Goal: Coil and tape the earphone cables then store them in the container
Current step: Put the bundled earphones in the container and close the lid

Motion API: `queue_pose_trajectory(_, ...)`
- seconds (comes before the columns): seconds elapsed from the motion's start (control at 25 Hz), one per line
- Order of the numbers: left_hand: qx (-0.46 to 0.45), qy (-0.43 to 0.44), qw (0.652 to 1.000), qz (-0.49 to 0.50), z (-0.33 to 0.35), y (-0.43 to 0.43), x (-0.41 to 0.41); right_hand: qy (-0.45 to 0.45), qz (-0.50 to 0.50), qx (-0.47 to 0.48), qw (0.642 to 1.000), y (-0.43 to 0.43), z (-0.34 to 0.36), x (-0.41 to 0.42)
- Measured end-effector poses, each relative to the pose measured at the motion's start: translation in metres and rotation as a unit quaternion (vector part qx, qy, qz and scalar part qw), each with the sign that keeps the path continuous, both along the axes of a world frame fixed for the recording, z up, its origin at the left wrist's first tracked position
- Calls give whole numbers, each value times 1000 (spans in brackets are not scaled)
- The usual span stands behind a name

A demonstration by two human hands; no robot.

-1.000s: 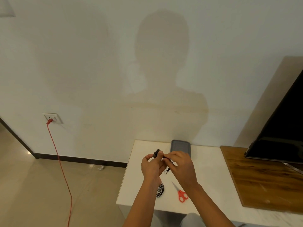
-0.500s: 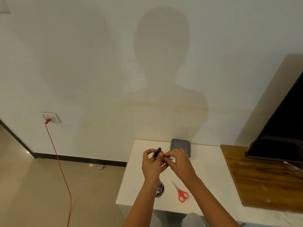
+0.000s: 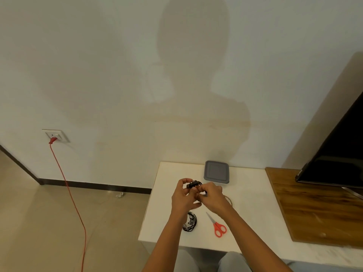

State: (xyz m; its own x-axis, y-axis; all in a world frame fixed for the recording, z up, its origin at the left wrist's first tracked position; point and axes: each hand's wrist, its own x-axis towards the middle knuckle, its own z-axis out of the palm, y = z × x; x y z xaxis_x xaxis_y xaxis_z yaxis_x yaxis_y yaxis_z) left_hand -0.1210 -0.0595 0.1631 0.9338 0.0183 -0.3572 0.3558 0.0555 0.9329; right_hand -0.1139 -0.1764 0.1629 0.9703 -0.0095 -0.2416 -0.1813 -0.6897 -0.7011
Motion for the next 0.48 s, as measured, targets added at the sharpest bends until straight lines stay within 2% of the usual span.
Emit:
queue_pose_trajectory(0.12,24,20,1000,5,-13,-5,4,-18,-7,-110,994,6,-9,-2)
queue_pose_trajectory(0.28,93,27,995,-10,-24,-8,12,-53,-4,-181,982,6,-18,-1)
queue_pose_trajectory(0.48,42,53,998,-2,-46,-15,21,-36,59,-296,953,1,-36,7)
